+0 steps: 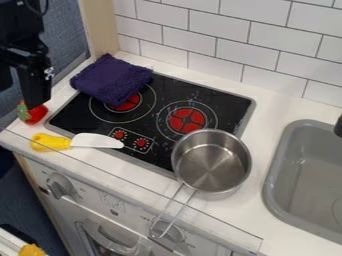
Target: Move the violet cloth to the upper right of the burner
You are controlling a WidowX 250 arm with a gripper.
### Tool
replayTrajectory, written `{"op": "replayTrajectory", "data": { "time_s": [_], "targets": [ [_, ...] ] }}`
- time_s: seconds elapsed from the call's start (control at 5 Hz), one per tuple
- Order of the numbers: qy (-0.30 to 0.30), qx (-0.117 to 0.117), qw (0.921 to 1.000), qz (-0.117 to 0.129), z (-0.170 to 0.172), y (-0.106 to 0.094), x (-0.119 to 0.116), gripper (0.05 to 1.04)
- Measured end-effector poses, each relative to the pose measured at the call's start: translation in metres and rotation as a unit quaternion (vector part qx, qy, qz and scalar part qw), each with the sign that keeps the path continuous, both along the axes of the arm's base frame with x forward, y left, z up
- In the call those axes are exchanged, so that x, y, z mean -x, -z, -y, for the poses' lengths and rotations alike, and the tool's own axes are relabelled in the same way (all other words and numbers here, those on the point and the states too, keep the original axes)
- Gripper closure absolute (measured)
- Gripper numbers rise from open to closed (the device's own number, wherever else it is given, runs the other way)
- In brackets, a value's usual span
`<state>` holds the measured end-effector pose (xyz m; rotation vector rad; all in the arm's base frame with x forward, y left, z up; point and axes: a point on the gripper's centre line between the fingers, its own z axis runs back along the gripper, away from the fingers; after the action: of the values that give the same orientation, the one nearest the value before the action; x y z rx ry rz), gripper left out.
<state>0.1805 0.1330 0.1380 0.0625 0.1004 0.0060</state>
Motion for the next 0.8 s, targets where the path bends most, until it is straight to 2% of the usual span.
{"op": "replayTrajectory", "data": {
  "time_s": [0.2,0.4,0.6,0.8],
  "targets": [
    [-0.002,0.008,0.9999,-0.007,0.001,0.005,-0.001,0.082],
    [-0.031,0.043,0.9982,-0.028,-0.013,0.025,-0.038,0.082],
    [-0.029,0.045,0.9984,0.018,-0.017,0.04,-0.081,0.082],
    [-0.038,0.02,0.9983,0.039,0.006,0.059,-0.114,0.082]
  ]
}}
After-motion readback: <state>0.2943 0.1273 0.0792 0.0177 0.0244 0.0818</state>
